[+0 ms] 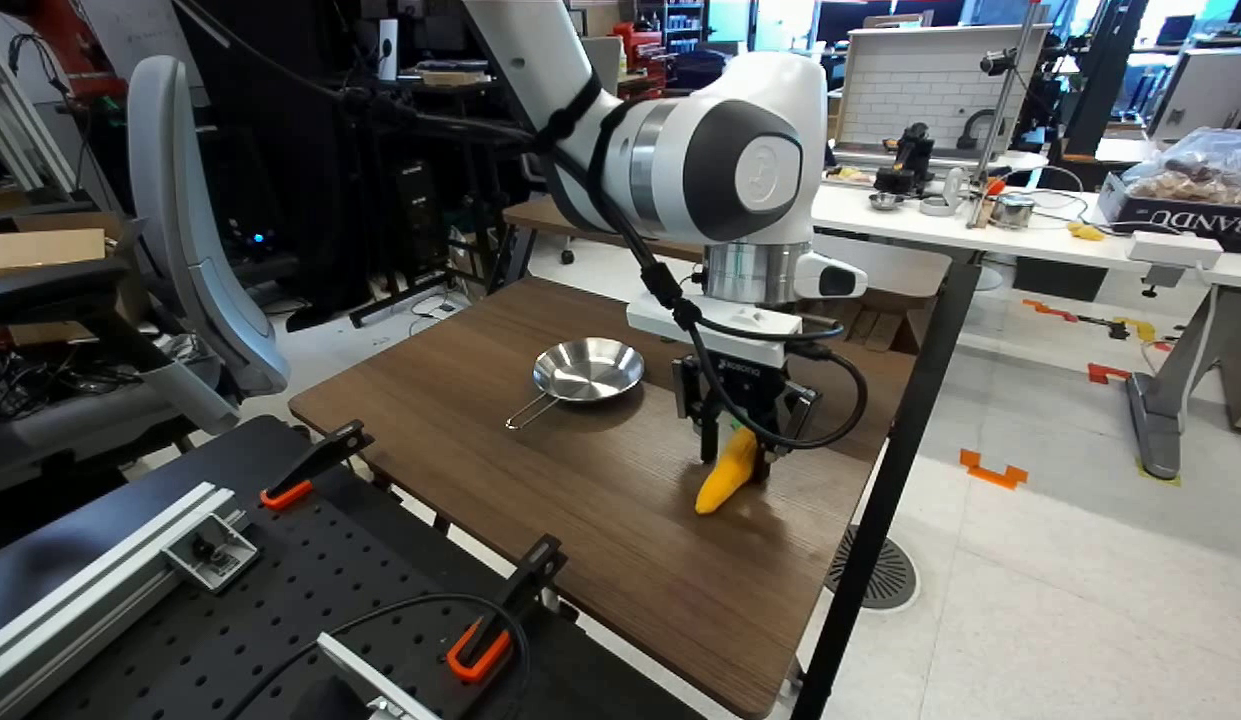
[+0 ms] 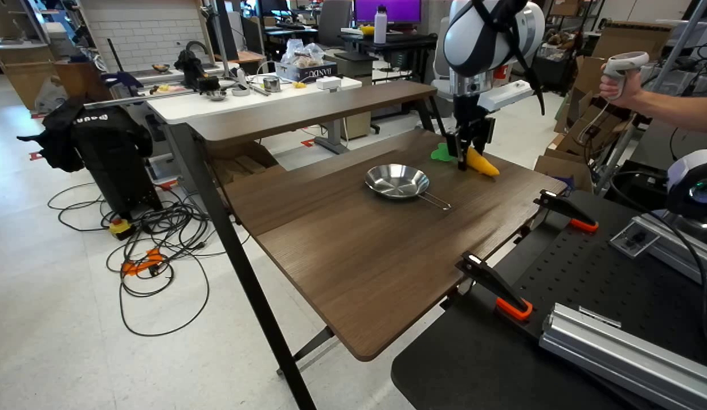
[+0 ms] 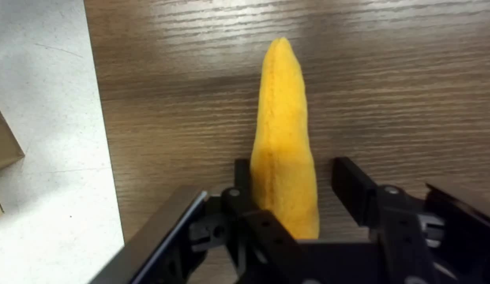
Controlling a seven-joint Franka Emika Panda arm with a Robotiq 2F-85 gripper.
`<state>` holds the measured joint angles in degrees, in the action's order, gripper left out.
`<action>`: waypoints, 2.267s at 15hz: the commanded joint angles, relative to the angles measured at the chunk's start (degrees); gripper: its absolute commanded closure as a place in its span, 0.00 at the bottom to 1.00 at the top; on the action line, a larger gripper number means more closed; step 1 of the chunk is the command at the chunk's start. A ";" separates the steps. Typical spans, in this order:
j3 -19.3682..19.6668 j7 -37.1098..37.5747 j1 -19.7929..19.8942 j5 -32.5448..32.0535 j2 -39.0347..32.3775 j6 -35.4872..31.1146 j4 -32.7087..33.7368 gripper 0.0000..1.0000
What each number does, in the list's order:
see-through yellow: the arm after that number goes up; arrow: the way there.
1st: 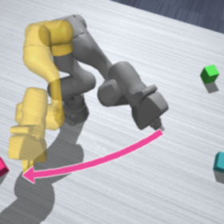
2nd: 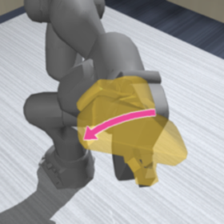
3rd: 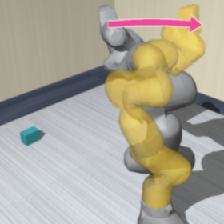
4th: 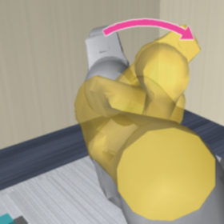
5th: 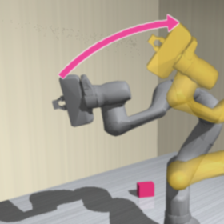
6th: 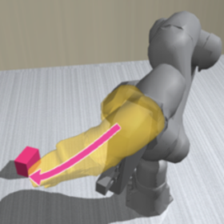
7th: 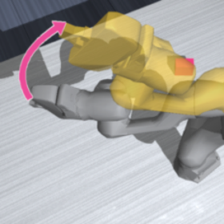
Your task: Place the carrot plush toy on the pan
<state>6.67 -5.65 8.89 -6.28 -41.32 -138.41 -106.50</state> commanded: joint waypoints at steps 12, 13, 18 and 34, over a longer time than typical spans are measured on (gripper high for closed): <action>-1.38 0.40 -4.35 -1.43 8.52 -1.51 -3.39 0.97; -1.67 0.57 -5.05 -1.48 9.56 -1.36 -3.62 0.97; -3.34 1.41 -8.73 -1.88 12.26 -0.96 -3.14 0.97; -6.28 2.96 -14.45 -2.46 11.26 -0.52 -4.21 0.97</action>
<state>0.53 -3.91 -5.38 -7.36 -30.63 -138.44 -109.55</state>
